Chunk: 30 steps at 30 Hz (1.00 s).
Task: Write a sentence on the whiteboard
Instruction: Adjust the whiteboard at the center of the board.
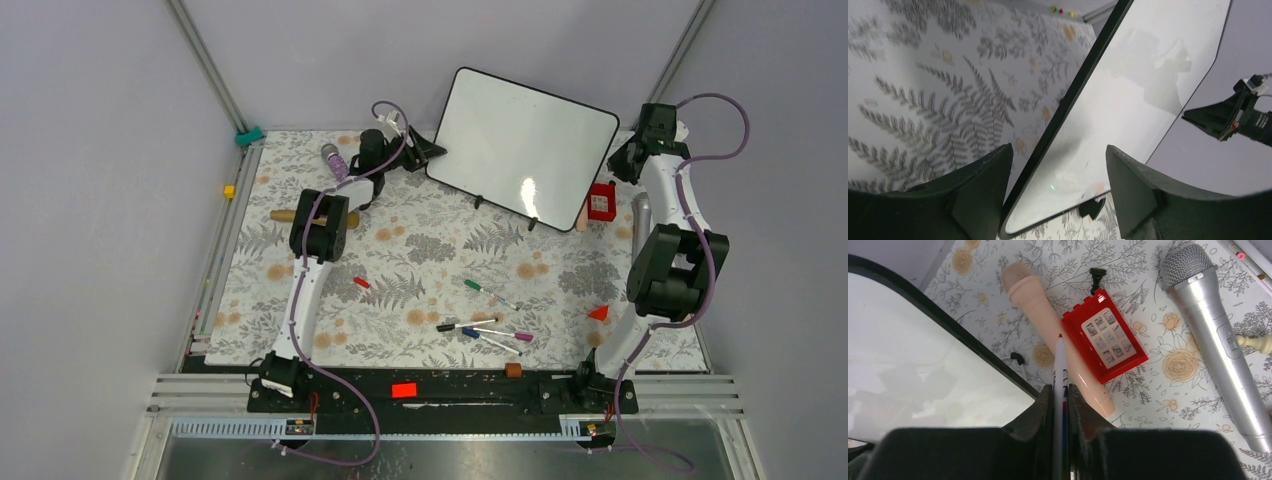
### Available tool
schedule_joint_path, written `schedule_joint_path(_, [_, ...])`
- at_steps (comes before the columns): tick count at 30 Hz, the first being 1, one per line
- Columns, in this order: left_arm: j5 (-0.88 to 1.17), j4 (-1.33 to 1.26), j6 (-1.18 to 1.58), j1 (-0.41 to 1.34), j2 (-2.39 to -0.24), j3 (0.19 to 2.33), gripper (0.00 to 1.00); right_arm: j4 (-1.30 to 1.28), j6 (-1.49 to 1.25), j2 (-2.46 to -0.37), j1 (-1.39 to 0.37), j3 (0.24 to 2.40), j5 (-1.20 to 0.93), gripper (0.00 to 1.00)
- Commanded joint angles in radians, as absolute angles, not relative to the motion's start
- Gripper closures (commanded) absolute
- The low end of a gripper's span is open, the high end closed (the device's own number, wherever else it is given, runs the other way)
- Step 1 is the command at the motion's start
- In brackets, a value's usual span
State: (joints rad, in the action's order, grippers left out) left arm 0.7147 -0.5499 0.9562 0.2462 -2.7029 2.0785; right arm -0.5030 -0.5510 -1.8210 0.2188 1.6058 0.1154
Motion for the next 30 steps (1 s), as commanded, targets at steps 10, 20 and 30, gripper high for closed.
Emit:
schedule_joint_path(10, [0.805,-0.788,1.022,0.246,-2.58,1.894,0.46,-0.486,-0.546,-1.837,0.253,1.608,-0.074,1.0])
schedule_joint_path(20, [0.795,-0.794,1.02,0.241,-2.594,1.932,0.45,-0.468,-0.549,-1.861,0.336,1.628,-0.066,1.0])
schedule_joint_path(30, [0.785,-0.772,1.059,0.252,-2.693,2.093,0.44,-0.445,-0.597,-2.121,0.345,1.876,-0.193,1.0])
